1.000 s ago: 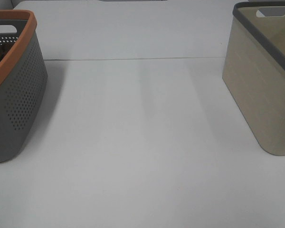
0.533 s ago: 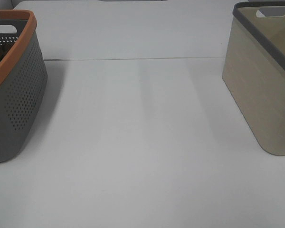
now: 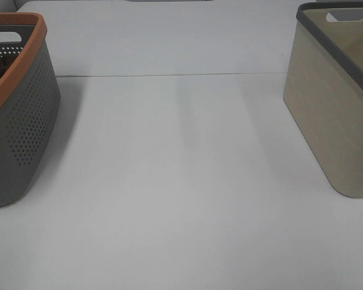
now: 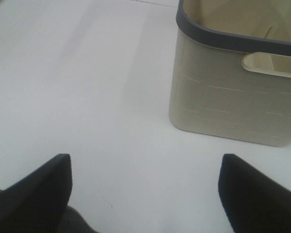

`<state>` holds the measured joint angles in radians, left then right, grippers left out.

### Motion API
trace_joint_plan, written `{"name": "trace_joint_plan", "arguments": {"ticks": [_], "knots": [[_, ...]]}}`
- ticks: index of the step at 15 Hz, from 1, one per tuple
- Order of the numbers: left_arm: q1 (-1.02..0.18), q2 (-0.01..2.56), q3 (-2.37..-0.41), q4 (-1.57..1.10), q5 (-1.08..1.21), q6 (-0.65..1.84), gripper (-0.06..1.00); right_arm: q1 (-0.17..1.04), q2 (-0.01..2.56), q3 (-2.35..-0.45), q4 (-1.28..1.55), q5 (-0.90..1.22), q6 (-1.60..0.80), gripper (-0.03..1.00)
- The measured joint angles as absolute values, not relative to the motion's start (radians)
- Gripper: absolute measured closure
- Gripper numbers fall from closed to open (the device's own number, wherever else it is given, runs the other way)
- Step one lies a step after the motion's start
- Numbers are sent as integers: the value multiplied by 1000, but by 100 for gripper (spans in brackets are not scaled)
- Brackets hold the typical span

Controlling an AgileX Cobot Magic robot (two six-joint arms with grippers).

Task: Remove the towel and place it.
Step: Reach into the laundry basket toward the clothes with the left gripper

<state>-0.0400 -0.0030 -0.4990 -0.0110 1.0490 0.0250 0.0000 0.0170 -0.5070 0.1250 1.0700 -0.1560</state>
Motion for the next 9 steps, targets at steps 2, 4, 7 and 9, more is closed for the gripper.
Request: {"name": "trace_joint_plan", "arguments": {"ticks": [2, 4, 7, 9], "knots": [[-40, -3, -499, -11, 1049, 25, 8, 0, 17, -507, 125, 1070, -156, 18], [-40, -3, -499, -11, 1049, 25, 8, 0, 17, -507, 125, 1070, -156, 18], [-40, -3, -499, -11, 1049, 25, 8, 0, 17, -507, 125, 1070, -156, 18], [-40, -3, -499, -11, 1049, 25, 8, 0, 17, -507, 125, 1070, -156, 18]]}}
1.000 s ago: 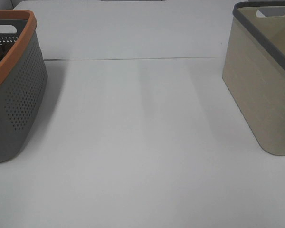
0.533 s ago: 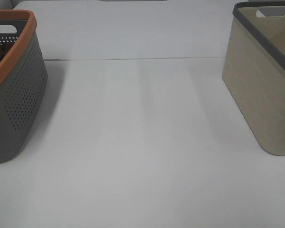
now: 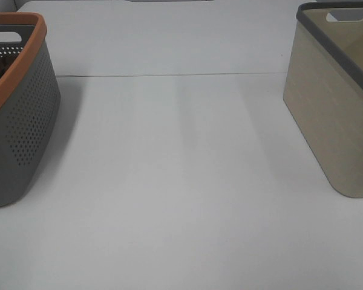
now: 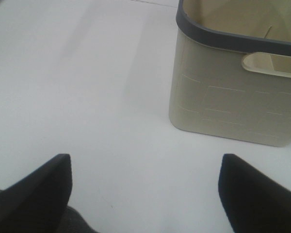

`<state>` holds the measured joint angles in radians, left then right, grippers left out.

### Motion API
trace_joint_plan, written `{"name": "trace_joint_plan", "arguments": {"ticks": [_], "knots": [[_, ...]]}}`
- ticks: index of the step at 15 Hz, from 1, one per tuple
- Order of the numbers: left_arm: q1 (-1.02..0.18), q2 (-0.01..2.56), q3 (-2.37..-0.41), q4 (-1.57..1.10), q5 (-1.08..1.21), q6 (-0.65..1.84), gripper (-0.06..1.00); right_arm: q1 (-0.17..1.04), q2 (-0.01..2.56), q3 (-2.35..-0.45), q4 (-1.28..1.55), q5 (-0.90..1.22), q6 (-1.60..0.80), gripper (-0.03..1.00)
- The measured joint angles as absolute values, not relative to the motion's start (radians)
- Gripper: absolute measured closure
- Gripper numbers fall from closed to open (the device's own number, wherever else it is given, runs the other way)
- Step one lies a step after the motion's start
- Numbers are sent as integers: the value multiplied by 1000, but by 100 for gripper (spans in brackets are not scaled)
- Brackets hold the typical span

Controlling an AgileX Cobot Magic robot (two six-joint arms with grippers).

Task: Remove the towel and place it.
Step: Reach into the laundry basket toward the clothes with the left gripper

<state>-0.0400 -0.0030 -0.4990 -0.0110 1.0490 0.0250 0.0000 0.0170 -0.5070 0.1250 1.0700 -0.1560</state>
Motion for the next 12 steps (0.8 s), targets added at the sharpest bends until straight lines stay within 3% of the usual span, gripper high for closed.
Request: {"name": "trace_joint_plan", "arguments": {"ticks": [12], "knots": [[-40, -3, -499, -11, 1049, 25, 8, 0, 17, -507, 125, 1070, -156, 18]]}}
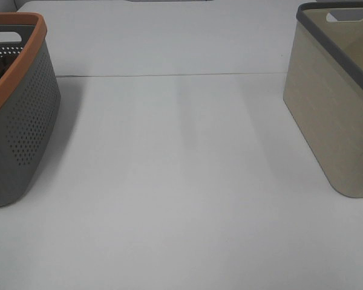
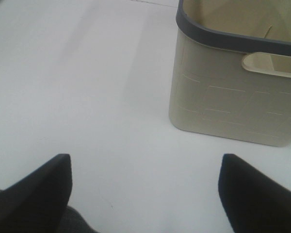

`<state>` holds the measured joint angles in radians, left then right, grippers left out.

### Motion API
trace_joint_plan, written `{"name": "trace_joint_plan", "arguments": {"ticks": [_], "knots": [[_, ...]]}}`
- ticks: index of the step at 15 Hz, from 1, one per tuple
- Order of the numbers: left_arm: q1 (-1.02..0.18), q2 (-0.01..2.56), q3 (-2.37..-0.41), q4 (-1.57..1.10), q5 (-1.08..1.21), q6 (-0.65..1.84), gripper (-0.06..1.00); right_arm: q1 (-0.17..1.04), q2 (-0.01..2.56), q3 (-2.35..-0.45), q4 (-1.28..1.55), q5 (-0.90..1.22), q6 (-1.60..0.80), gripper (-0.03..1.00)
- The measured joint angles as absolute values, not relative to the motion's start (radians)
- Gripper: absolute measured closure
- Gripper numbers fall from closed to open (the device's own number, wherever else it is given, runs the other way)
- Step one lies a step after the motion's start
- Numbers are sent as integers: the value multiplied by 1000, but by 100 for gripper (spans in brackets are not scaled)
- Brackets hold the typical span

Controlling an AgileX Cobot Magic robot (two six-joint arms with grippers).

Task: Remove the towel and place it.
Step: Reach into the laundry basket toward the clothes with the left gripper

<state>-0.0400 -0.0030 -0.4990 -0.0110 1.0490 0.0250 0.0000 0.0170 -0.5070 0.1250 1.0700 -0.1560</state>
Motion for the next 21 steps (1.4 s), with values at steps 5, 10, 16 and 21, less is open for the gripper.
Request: {"name": "trace_joint_plan", "arguments": {"ticks": [5, 10, 16, 21], "knots": [[-40, -3, -499, -9, 1049, 25, 8, 0, 17, -507, 125, 1070, -156, 18], [-40, -3, -499, 0, 1049, 25, 8, 0, 17, -507, 124, 1070, -156, 18], [-40, 98, -546, 0, 857, 0, 14, 0, 17, -507, 128, 1070, -156, 18], [-40, 377, -552, -36, 447, 0, 18, 0, 17, -507, 130, 1070, -156, 18]]}}
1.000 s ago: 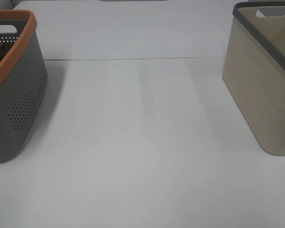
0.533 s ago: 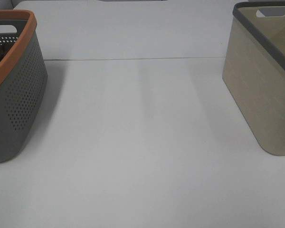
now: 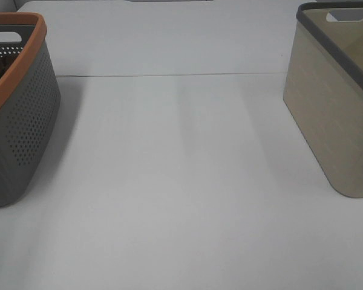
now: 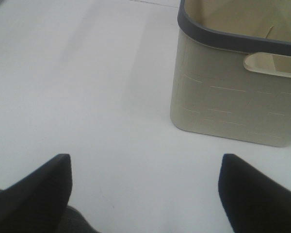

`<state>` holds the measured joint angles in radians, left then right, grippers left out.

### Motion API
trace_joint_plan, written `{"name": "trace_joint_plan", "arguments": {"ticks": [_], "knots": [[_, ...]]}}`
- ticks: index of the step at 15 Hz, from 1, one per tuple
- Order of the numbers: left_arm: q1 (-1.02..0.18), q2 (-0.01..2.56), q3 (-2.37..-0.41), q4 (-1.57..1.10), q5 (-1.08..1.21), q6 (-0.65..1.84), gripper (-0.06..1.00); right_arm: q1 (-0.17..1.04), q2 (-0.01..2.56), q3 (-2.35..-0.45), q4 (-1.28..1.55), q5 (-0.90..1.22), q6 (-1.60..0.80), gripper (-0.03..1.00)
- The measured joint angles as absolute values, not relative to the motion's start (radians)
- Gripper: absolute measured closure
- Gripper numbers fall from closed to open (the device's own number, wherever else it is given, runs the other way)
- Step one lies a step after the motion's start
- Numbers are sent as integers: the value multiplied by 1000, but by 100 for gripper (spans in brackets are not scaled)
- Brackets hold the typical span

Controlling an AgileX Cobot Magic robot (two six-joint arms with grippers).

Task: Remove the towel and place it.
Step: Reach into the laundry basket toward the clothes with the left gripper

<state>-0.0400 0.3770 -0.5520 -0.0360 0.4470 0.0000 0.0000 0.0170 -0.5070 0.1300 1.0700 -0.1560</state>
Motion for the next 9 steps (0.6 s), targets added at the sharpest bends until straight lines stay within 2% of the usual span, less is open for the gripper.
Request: {"name": "trace_joint_plan", "arguments": {"ticks": [3, 5, 9], "knots": [[-40, 603, -552, -39, 176, 0, 22, 0, 17, -507, 130, 1070, -156, 18], [-40, 770, -557, -64, 77, 0, 22, 0, 17, -507, 130, 1070, -156, 18], [-40, 1083, -735, -141, 190, 0, 22, 0, 17, -507, 130, 1070, -156, 18]]}}
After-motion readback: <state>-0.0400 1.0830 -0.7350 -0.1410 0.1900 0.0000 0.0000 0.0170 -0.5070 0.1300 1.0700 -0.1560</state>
